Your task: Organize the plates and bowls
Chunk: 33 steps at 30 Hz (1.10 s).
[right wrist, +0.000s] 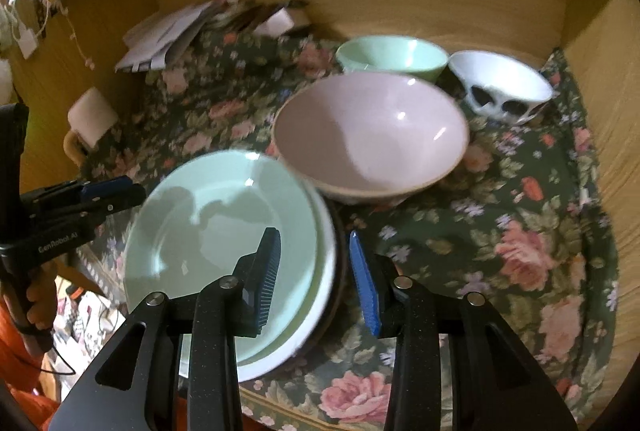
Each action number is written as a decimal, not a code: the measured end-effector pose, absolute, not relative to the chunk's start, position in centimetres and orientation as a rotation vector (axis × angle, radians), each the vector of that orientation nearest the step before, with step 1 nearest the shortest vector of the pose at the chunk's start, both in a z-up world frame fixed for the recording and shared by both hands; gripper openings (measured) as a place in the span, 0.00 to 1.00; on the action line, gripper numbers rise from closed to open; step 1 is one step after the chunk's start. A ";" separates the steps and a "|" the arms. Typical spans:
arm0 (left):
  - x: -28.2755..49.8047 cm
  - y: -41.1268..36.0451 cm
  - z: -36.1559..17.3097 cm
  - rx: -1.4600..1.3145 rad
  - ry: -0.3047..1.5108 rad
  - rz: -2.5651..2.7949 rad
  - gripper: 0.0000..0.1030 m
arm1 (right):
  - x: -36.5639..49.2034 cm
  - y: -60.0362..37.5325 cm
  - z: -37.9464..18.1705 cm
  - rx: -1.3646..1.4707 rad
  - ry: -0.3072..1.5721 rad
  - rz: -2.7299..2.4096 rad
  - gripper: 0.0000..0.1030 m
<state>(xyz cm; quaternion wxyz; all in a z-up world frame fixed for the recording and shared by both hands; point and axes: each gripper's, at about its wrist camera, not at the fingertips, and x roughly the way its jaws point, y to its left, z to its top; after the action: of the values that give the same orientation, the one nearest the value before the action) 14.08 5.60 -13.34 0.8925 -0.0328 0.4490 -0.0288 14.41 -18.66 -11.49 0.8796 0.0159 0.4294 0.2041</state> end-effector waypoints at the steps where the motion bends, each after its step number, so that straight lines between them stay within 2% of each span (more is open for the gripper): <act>1: 14.3 5.5 -12.9 -0.062 0.917 -0.061 0.39 | 14.4 -18.9 -11.2 0.037 0.881 0.416 0.40; 5: 15.1 4.8 -11.2 -0.037 0.856 -0.062 0.56 | 14.4 -20.1 -9.9 0.026 0.813 0.358 0.49; 9: 16.6 3.7 -10.2 -0.026 0.838 -0.090 0.58 | 14.8 -21.2 -9.0 0.033 0.760 0.305 0.65; 12: 18.0 3.1 -9.9 -0.038 0.844 -0.110 0.71 | 15.5 -21.8 -8.8 0.026 0.741 0.282 0.68; 15: 19.5 2.4 -10.0 -0.035 0.845 -0.108 0.71 | 16.3 -22.4 -9.0 0.041 0.736 0.267 0.74; 33: 28.8 -1.1 -15.2 -0.002 1.016 -0.138 0.71 | 22.2 -24.2 -14.1 0.150 0.861 0.267 0.74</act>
<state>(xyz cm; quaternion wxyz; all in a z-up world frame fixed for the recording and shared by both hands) 28.82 -1.10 -15.22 0.8714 -0.0011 0.4862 -0.0661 22.24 -24.19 -14.06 0.8975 0.0726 0.4156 0.1288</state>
